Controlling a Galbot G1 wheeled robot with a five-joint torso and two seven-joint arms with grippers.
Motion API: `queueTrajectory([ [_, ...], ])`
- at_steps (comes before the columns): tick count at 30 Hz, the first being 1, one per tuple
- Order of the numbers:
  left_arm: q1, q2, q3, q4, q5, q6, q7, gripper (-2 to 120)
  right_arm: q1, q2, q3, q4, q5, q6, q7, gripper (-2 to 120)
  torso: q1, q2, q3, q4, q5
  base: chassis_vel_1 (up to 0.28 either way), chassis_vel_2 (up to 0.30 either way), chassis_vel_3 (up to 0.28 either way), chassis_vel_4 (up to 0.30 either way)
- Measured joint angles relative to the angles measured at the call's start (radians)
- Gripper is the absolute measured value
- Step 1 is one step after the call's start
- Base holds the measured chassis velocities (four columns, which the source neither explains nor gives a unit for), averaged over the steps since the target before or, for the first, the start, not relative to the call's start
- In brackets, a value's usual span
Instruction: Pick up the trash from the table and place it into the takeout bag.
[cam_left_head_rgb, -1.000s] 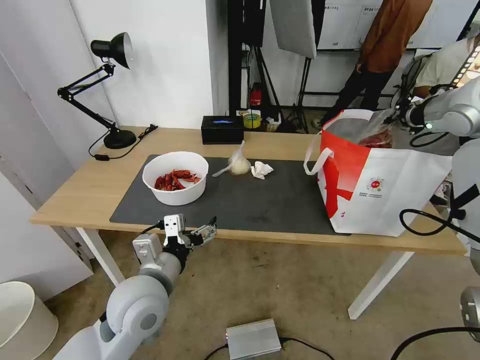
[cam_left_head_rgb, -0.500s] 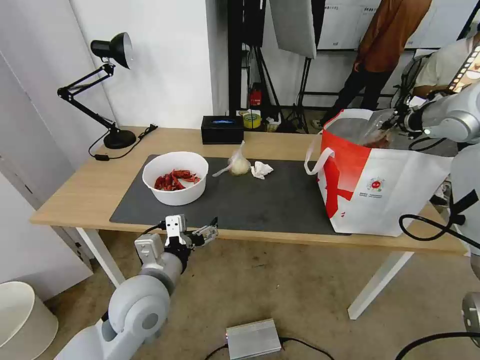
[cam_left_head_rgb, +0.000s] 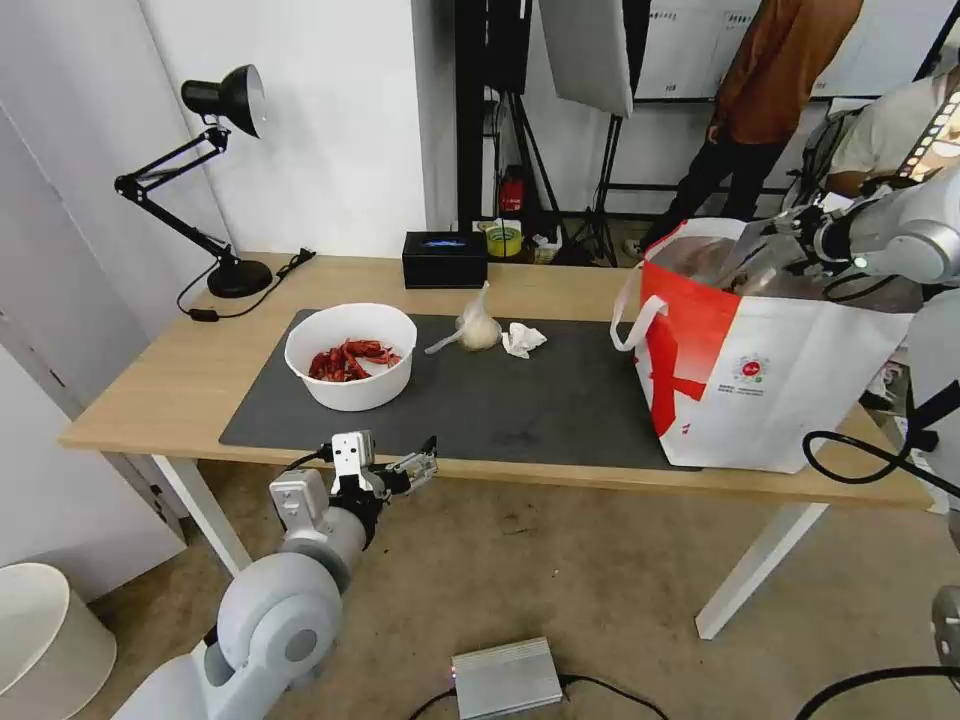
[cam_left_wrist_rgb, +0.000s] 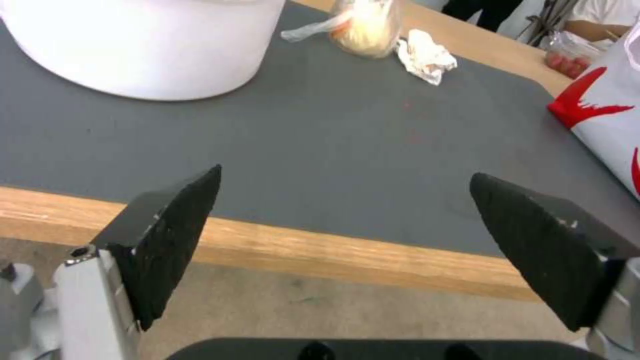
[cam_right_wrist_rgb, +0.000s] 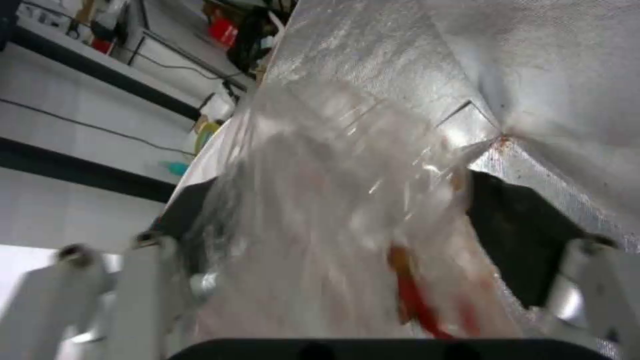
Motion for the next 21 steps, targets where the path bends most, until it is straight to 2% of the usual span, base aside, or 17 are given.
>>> queueTrajectory([
  [4, -0.001, 0.001, -0.002, -0.001, 0.0, 0.0, 0.0, 100, -0.004, 0.001, -0.001, 0.004, 0.0, 0.0, 0.004, 96, 0.0, 0.0, 0.0, 0.0, 0.0, 0.0, 0.0, 0.0, 0.0],
  [9, -0.001, 0.002, -0.003, -0.002, 0.0, 0.0, -0.001, 100, -0.005, 0.001, -0.001, 0.005, -0.001, 0.0, 0.008, 100, 0.0, 0.0, 0.0, 0.0, 0.0, 0.0, 0.0, 0.0, 0.0],
  [21, -0.009, 0.005, -0.004, -0.003, -0.004, 0.0, -0.001, 100, -0.004, 0.001, -0.002, 0.013, 0.0, -0.001, 0.01, 100, 0.0, 0.0, 0.0, 0.0, 0.0, 0.0, 0.0, 0.0, 0.0],
])
